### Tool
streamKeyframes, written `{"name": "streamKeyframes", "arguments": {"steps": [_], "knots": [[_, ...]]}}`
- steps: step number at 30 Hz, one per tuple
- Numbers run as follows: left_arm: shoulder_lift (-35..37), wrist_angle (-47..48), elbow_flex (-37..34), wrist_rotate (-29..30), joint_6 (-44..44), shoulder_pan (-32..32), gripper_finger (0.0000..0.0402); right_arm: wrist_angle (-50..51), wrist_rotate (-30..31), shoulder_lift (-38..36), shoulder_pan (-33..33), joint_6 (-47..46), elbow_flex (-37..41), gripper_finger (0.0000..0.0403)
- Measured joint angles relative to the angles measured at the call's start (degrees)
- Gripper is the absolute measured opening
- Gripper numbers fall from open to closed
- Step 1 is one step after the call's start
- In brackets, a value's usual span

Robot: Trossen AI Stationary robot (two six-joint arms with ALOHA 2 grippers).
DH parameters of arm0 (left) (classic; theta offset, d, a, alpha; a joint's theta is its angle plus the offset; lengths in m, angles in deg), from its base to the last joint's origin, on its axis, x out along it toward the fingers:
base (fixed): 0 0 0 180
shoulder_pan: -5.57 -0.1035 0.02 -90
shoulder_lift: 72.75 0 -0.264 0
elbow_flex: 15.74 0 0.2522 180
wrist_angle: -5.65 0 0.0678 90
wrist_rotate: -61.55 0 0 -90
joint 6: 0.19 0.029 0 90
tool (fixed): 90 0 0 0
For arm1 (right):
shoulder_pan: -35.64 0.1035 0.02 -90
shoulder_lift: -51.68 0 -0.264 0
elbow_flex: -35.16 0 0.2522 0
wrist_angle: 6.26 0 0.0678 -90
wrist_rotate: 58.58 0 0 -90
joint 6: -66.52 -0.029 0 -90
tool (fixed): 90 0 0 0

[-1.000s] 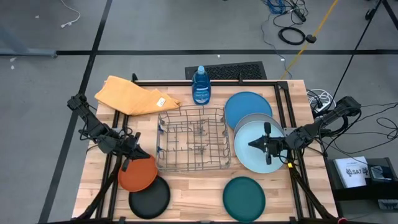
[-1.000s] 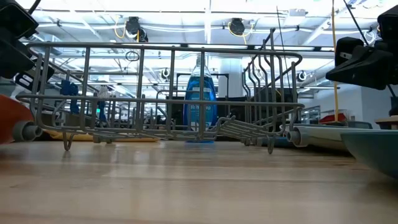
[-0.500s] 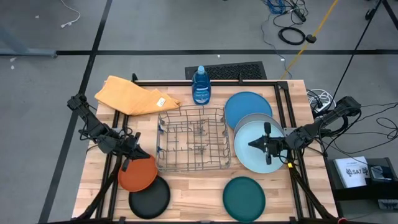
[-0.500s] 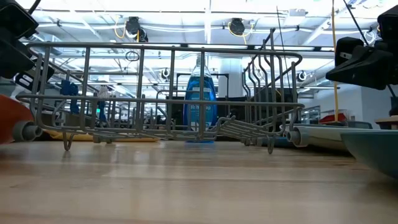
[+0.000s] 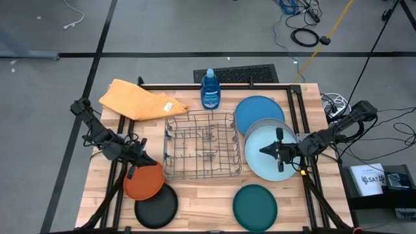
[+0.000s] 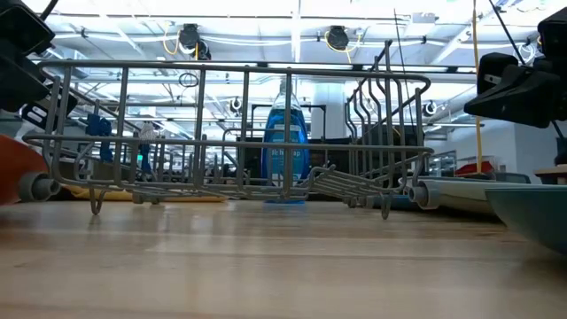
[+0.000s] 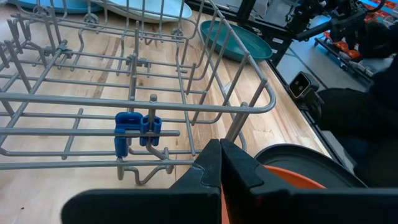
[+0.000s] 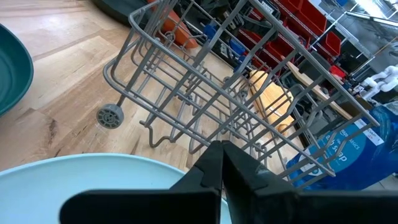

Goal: Sort dishes

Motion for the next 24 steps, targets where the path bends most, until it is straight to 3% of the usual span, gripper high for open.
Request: {"name": "streamKeyframes", "arguments": {"steps": [17,21,24], "knots": [[0.0,0.0,-0.01,0.0,0.0,0.0,0.0,-2.39,0.44,0.01,-0.1,2.68,0.01,0.0],[0.0,0.0,-0.01,0.02,0.0,0.0,0.0,-11.85,-1.49,0.02,-0.09,-0.08,0.02,0.0],[0.0,0.0,0.0,0.0,0.14,0.0,0.0,-26.91,-5.77,0.02,-0.09,-6.91,0.01,0.0]]}}
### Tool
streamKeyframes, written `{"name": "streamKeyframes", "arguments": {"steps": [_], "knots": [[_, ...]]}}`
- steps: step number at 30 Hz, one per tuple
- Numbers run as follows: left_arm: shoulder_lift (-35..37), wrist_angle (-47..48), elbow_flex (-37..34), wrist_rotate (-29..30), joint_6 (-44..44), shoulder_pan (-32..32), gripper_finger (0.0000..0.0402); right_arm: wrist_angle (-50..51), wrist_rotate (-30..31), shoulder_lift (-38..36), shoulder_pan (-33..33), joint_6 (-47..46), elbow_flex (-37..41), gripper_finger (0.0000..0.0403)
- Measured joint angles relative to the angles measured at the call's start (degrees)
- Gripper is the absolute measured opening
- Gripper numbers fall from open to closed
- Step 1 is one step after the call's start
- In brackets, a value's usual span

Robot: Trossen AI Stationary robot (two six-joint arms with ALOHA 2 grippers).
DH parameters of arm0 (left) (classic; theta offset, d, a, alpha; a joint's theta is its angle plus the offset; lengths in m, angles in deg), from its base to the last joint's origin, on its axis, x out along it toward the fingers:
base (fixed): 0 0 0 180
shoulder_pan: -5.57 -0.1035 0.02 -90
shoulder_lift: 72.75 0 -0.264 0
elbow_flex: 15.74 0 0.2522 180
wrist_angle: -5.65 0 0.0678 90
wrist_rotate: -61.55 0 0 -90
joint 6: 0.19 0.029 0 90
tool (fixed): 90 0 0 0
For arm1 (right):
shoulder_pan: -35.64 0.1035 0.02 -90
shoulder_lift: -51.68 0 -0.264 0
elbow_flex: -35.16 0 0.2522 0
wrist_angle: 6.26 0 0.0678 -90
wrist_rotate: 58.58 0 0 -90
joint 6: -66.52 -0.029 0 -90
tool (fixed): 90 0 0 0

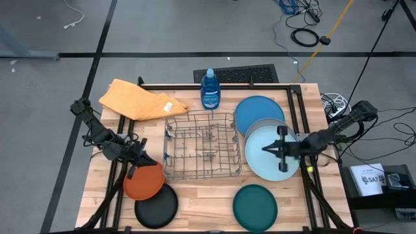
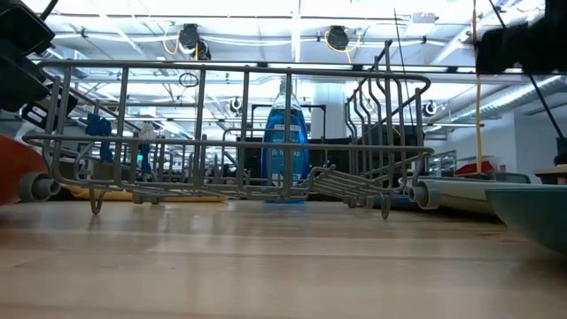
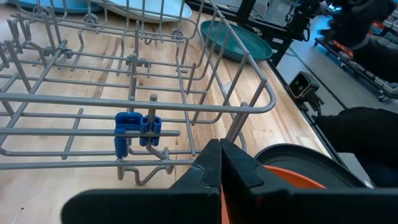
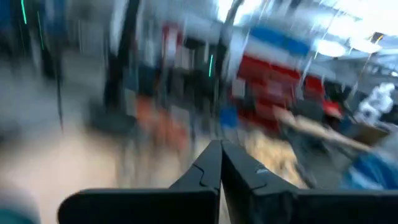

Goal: Sort dishes
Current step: Put the light blue plate in the dish rack

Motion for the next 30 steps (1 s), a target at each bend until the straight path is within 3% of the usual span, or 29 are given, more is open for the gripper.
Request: {"name": "streamKeyframes", "arguments": {"steps": [5,9,14,17,22,27,30], "knots": [[0.0,-0.69,-0.07,1.45,5.76,0.0,0.0,-26.4,-4.82,-0.03,0.0,-9.11,-0.02,0.0],[0.0,-9.66,-0.22,12.21,12.74,-0.01,0.0,-36.49,-4.94,-0.04,0.0,-15.46,-0.27,0.0],[0.0,-27.45,-0.2,18.11,13.96,-0.01,0.0,-32.04,-5.04,0.31,0.0,-18.64,-4.91,0.0],[0.0,-36.62,-0.17,19.55,20.2,-0.01,0.0,-26.16,-5.23,1.73,0.0,-19.43,-10.06,0.0],[0.0,-47.46,-0.11,19.36,29.88,-0.01,0.0,-19.26,-4.77,6.3,0.0,-16.53,-19.53,0.0],[0.0,-55.38,-0.09,19.04,29.82,-0.01,0.0,-13.67,-4.51,11.13,0.0,-15.97,-27.25,0.0],[0.0,-58.82,-0.07,15.78,29.85,-0.01,0.0,-0.78,-2.8,13.16,0.0,-16.32,-32.52,0.0]]}}
